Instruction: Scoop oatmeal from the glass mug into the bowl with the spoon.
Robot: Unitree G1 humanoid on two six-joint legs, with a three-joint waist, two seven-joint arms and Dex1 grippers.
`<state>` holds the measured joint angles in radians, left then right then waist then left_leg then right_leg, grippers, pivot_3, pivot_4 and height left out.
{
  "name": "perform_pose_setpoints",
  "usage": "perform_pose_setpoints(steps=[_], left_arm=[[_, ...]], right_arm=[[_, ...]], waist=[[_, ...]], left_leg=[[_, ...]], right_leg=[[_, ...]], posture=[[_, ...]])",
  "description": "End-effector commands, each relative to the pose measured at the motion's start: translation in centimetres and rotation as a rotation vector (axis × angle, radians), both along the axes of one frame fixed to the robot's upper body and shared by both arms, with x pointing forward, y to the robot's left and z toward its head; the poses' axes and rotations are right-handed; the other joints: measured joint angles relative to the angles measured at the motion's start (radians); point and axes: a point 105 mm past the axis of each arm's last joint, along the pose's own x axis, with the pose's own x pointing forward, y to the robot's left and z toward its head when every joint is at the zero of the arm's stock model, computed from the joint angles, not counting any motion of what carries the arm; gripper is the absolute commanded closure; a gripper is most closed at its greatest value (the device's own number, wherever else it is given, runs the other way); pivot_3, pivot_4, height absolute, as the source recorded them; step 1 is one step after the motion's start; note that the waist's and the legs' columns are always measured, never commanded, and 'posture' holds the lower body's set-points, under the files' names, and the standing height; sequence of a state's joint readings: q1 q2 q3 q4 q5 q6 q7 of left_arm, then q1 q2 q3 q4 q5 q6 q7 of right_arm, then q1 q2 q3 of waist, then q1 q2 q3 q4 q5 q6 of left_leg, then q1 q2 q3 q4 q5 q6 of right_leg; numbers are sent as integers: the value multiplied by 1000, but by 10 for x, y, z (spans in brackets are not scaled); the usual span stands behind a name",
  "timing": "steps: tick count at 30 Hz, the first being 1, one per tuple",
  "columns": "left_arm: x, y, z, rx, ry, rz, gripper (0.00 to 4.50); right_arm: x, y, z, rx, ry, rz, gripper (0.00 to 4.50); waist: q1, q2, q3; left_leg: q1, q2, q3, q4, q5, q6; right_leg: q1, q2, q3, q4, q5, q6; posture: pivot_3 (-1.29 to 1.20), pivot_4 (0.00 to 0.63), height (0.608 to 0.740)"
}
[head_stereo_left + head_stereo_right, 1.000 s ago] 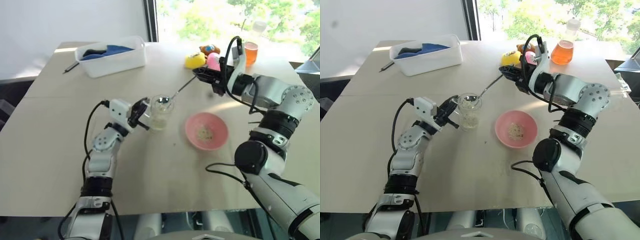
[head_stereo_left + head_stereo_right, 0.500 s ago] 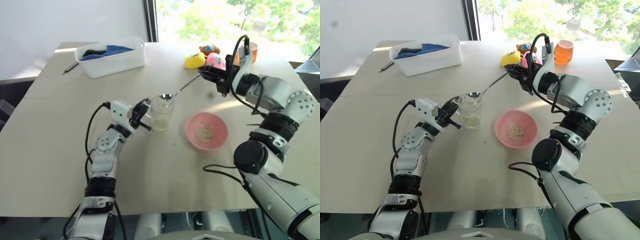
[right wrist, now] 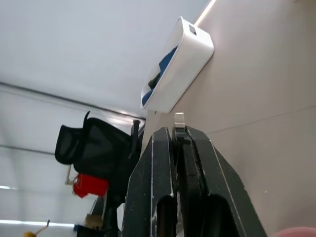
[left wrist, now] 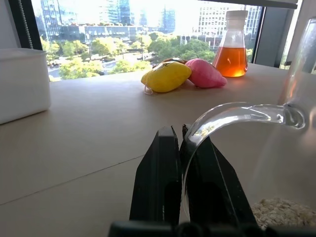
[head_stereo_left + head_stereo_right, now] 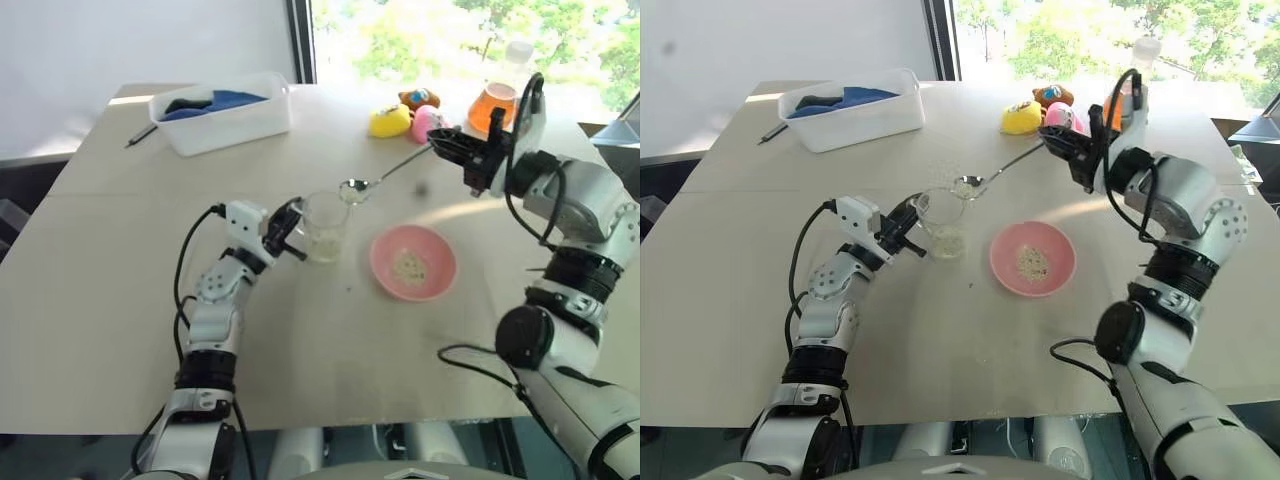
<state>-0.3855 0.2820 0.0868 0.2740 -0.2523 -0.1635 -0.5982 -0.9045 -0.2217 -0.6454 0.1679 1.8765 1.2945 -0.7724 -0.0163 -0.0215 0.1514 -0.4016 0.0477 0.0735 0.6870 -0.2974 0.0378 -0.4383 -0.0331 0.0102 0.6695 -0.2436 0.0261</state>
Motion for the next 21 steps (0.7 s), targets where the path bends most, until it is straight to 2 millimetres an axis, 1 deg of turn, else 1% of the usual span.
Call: perform_pose_setpoints(steps=[1,5,8,12,15,19,21], left_arm=[[-2,-3,-7,11,15,-16,4451],[-3,-1,-10,12,25,-14,4451],[-4,0,-12,13,29,-15,4451],[-4,1,-14,20,35,-16,4451],[-4,2,-14,22,35,-17,4451],[-4,3,-15,26,39,-20,4451],[-4,2,-15,28,41,-22,4451]], right_arm=[[-11,-7,16,18,-69,-14,4500],[-15,-28,7,-19,-74,-60,4500],[-17,-35,2,-36,-73,-73,4500],[-23,-52,-11,-79,-61,-81,4500],[-28,-58,-15,-107,-67,-69,4500],[-36,-70,-23,-187,-53,-57,4500],[-38,-70,-22,-215,-61,-43,4500]], waist=[[1,0,0],[2,0,0],[2,1,-1],[4,2,-1],[3,2,-1],[3,3,-2],[3,3,-2]], left_leg=[[0,0,0,0,0,0],[0,0,-1,0,0,1],[0,0,0,0,0,1],[0,1,0,0,0,2],[0,0,0,0,0,2],[1,1,0,0,0,2],[1,1,0,0,0,2]], right_leg=[[0,0,0,0,0,0],[1,0,2,-2,1,1],[1,0,2,-4,2,3],[2,1,3,-6,2,4],[4,1,4,-7,2,4],[4,1,5,-7,2,4],[4,1,5,-7,2,4]], posture=[[0,150,740],[0,150,740],[0,150,740],[0,150,740],[0,150,740],[0,150,740],[0,150,740]])
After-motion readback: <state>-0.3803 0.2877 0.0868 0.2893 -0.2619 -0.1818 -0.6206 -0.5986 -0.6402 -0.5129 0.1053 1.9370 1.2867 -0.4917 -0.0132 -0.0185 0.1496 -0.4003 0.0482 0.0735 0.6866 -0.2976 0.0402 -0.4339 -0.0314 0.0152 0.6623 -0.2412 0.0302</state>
